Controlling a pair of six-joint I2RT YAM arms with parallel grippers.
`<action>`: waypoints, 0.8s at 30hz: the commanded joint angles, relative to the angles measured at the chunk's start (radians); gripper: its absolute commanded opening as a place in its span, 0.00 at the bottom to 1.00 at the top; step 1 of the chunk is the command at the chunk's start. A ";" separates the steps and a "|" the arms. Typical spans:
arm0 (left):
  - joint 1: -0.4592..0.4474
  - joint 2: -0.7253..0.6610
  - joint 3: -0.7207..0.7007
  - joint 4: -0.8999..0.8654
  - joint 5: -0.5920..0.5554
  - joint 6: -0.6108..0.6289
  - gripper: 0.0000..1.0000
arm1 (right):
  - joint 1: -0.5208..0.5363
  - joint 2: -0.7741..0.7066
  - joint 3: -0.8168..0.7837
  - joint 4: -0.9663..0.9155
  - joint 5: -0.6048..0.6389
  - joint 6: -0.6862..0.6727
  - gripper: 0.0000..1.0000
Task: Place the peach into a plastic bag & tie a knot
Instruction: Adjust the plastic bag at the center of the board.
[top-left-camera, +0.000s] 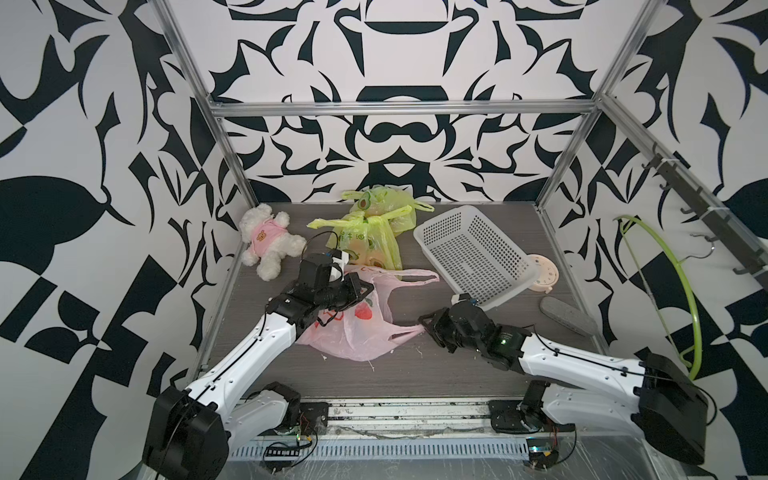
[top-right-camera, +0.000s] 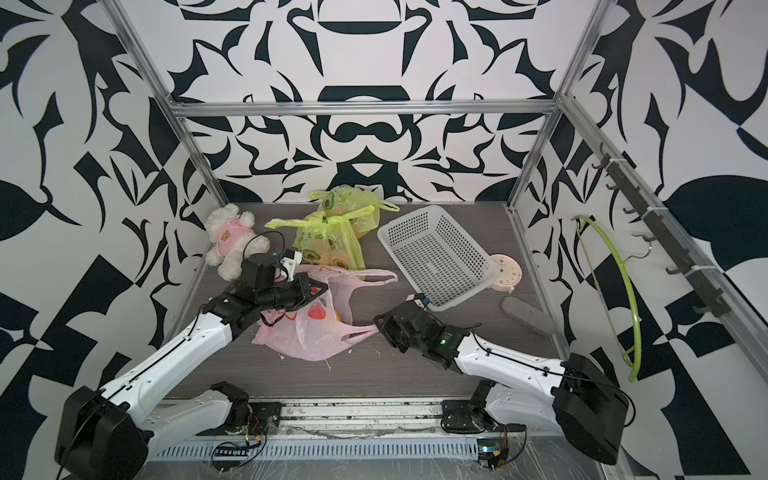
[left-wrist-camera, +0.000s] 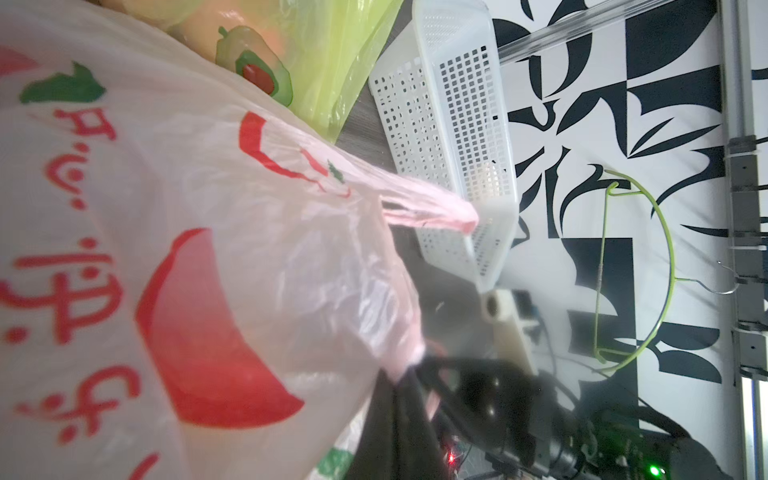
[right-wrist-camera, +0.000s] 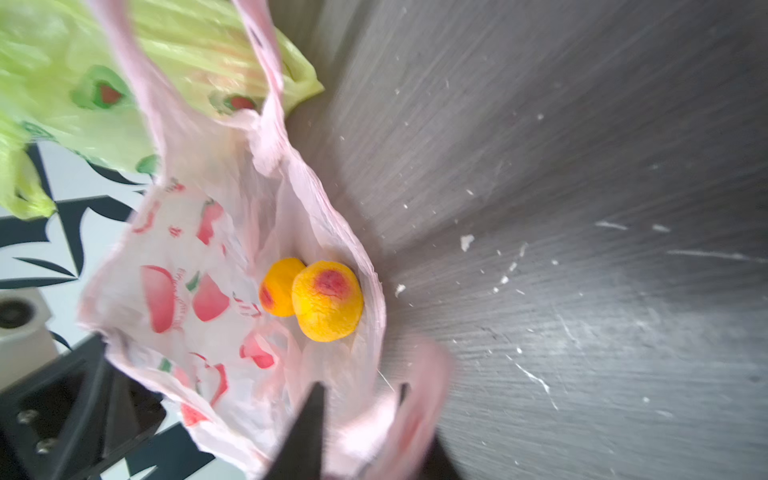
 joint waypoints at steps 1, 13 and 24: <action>-0.001 -0.033 0.041 -0.122 -0.039 0.044 0.30 | -0.007 -0.035 0.060 -0.024 0.020 -0.077 0.11; -0.015 0.237 0.561 -0.554 -0.288 0.468 0.73 | -0.289 -0.024 0.177 -0.309 -0.292 -0.460 0.00; -0.131 0.822 1.007 -0.562 -0.323 0.846 0.75 | -0.323 0.042 0.225 -0.316 -0.368 -0.539 0.00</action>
